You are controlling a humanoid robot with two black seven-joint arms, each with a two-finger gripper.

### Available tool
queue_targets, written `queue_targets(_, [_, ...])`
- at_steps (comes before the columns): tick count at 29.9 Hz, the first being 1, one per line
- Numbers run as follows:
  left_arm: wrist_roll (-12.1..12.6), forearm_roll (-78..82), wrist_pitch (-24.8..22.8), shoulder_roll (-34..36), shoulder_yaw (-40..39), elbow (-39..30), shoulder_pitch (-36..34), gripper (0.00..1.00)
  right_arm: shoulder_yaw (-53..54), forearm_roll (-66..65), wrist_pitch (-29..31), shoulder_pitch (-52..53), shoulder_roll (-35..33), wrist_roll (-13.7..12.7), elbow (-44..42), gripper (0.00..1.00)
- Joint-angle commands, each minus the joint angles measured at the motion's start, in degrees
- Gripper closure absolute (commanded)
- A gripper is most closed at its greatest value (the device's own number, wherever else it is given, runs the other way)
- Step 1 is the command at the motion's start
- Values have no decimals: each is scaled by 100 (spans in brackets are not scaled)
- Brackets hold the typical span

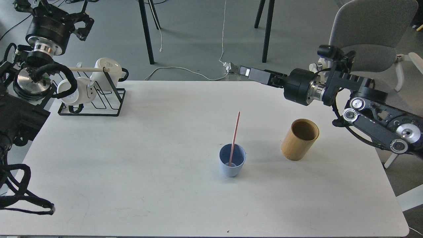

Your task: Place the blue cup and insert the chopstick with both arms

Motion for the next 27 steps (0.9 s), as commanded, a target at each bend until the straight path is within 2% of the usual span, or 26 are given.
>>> queue_targets(1, [16, 0, 0, -5, 25, 0, 4, 1, 826, 690, -1, 13, 58, -29, -609, 0])
queue_targets(5, [7, 0, 0, -40, 42, 0, 30, 0, 1355, 1683, 25, 13, 111, -3, -1461, 0])
queue_targets(9, [-1, 0, 0, -67, 51, 0, 57, 1, 1435, 2913, 26, 22, 120, 15, -1868, 0])
queue_targets(15, [-37, 0, 0, -180, 34, 9, 74, 1, 1435, 5698, 78, -4, 120, 6, -2535, 0])
queue_targets(18, [-37, 0, 0, -295, 16, 44, 74, 1, 1426, 6701, 323, -13, 163, -12, -3027, 0])
queue_targets(22, [-28, 9, 0, -330, 33, 61, 83, 1, 1548, 7564, 1070, 22, 461, -47, -3844, 0])
queue_targets(27, [-37, 0, 0, -339, 33, 61, 83, 0, 1847, 7794, 1142, 48, 840, -47, -4223, 0])
